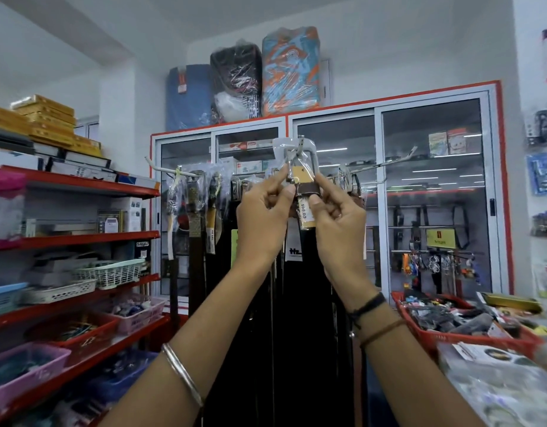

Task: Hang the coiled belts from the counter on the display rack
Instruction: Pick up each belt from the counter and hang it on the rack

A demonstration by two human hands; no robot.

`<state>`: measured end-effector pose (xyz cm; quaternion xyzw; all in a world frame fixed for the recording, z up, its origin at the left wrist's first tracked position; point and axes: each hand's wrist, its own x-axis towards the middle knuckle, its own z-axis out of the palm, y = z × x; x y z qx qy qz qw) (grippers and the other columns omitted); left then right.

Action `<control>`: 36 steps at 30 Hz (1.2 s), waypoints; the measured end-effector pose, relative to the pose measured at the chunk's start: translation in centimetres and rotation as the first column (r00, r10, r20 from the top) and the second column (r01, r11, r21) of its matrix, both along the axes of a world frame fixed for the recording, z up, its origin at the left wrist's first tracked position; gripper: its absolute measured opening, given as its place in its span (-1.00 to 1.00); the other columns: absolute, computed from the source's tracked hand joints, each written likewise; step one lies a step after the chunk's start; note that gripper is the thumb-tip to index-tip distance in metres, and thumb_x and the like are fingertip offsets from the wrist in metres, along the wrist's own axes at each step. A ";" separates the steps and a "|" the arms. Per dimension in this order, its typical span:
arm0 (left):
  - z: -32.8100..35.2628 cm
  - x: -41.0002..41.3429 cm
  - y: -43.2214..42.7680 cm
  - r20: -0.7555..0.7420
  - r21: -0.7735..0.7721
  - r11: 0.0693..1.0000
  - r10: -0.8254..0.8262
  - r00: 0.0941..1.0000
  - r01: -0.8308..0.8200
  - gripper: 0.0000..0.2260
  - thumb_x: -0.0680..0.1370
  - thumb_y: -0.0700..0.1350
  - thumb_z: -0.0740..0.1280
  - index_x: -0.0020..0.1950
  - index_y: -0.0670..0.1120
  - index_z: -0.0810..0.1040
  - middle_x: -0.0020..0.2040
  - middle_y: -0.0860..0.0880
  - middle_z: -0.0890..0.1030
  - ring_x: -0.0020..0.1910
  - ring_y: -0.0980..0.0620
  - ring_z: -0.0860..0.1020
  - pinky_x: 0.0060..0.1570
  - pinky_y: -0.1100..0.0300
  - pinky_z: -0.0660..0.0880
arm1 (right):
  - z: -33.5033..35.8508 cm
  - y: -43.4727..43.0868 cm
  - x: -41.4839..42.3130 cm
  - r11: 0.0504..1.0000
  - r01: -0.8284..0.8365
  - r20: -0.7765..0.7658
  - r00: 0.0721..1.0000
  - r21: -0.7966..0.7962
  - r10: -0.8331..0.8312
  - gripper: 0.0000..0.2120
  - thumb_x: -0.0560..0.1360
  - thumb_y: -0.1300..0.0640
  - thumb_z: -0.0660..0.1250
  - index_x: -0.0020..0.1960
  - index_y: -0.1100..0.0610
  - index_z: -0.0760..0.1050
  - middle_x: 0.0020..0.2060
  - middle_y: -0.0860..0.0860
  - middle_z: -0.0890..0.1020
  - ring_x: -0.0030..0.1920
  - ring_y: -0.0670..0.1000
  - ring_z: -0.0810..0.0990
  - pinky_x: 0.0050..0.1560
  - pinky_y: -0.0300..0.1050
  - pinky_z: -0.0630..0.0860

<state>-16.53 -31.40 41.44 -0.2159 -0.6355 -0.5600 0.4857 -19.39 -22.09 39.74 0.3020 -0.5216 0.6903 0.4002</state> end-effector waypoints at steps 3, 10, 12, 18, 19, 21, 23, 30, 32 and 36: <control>-0.8 -0.6 -0.2 0.005 -0.014 1.000 0.014 1.000 -0.014 -0.67 0.56 -0.18 0.31 0.31 0.02 0.51 -0.01 0.01 0.62 -0.03 -0.04 0.63 0.11 0.02 0.59 | -0.7 0.1 -0.8 0.995 0.062 -0.007 0.998 0.080 -0.062 -0.64 0.52 0.24 0.31 0.29 0.02 0.50 0.16 0.06 0.59 -0.02 -0.04 0.58 0.07 -0.21 0.54; -2.2 -1.3 -1.6 -0.124 -0.235 0.927 0.268 0.955 -0.291 -0.64 0.59 -0.12 0.26 0.39 0.04 0.42 0.17 0.03 0.40 0.14 0.06 0.47 0.20 0.25 0.45 | -1.9 1.7 -1.6 0.922 0.325 -0.209 0.936 0.210 -0.282 -0.63 0.56 0.14 0.28 0.35 0.02 0.42 0.10 -0.06 0.55 -0.05 -0.21 0.53 0.03 -0.29 0.55; -2.5 -1.6 -2.5 -0.227 -0.333 0.860 0.326 0.918 -0.388 -0.63 0.59 -0.09 0.24 0.41 0.02 0.38 0.31 0.05 0.34 0.34 0.08 0.35 0.38 0.19 0.32 | -2.2 2.3 -2.0 0.879 0.396 -0.309 0.899 0.266 -0.311 -0.64 0.58 0.13 0.25 0.37 0.06 0.40 0.21 -0.01 0.52 0.16 -0.08 0.51 0.20 -0.03 0.54; -2.6 -2.7 -3.9 -0.380 -0.559 0.597 0.432 0.818 -0.575 -0.56 0.61 0.03 0.15 0.49 0.05 0.23 0.55 0.05 0.19 0.52 0.10 0.17 0.39 0.18 0.13 | -2.7 2.7 -3.8 0.803 0.482 -0.462 0.835 0.350 -0.299 -0.60 0.58 0.16 0.25 0.41 0.09 0.34 0.37 -0.03 0.42 0.41 -0.07 0.32 0.45 0.02 0.30; -2.6 -2.9 -4.1 -0.389 -0.563 0.578 0.445 0.806 -0.591 -0.56 0.61 0.04 0.14 0.50 0.05 0.23 0.56 0.05 0.18 0.53 0.07 0.17 0.39 0.13 0.16 | -2.7 2.6 -4.1 0.797 0.494 -0.479 0.824 0.346 -0.302 -0.59 0.58 0.18 0.25 0.41 0.10 0.34 0.36 -0.06 0.40 0.41 -0.09 0.30 0.45 0.01 0.30; -2.5 -3.6 -4.4 -0.402 -0.576 0.539 0.468 0.787 -0.615 -0.56 0.61 0.05 0.13 0.50 0.06 0.22 0.56 0.05 0.18 0.54 0.03 0.17 0.42 0.03 0.20 | -2.6 2.5 -4.7 0.783 0.524 -0.500 0.803 0.335 -0.324 -0.58 0.56 0.20 0.27 0.41 0.11 0.35 0.35 -0.05 0.41 0.39 -0.13 0.29 0.45 -0.04 0.29; -2.4 -4.2 -4.8 -0.406 -0.598 0.494 0.493 0.770 -0.631 -0.55 0.61 0.06 0.12 0.51 0.07 0.20 0.57 0.04 0.17 0.54 0.02 0.17 0.43 -0.03 0.21 | -2.6 2.4 -5.3 0.753 0.574 -0.513 0.774 0.321 -0.371 -0.58 0.56 0.19 0.28 0.40 0.12 0.36 0.36 0.01 0.44 0.37 -0.19 0.26 0.45 -0.18 0.24; -2.5 -4.6 -5.1 -0.398 -0.627 0.472 0.490 0.775 -0.620 -0.53 0.61 0.07 0.14 0.52 0.08 0.17 0.58 0.06 0.15 0.55 0.03 0.15 0.46 -0.08 0.22 | -3.0 2.0 -5.8 0.695 0.662 -0.545 0.706 0.282 -0.452 -0.60 0.56 0.13 0.26 0.39 0.14 0.38 0.37 0.06 0.46 0.37 -0.13 0.32 0.41 -0.05 0.31; -2.8 -4.0 -5.4 -0.386 -0.617 0.514 0.462 0.798 -0.596 -0.54 0.61 0.06 0.15 0.51 0.07 0.21 0.57 0.06 0.18 0.54 0.05 0.16 0.46 -0.03 0.19 | -3.4 1.7 -5.1 0.715 0.641 -0.528 0.725 0.281 -0.442 -0.61 0.58 0.11 0.24 0.39 0.11 0.38 0.37 0.04 0.46 0.39 -0.03 0.37 0.38 0.13 0.37; -4.6 -2.6 -7.5 -0.398 -0.514 0.634 0.420 0.816 -0.577 -0.62 0.61 -0.02 0.19 0.43 0.00 0.37 0.51 0.02 0.31 0.51 0.06 0.24 0.45 0.08 0.20 | -5.3 -0.1 -2.1 0.735 0.655 -0.554 0.683 0.176 -0.476 -0.68 0.56 0.20 0.28 0.30 0.18 0.48 0.26 0.08 0.56 0.29 -0.02 0.46 0.27 0.13 0.43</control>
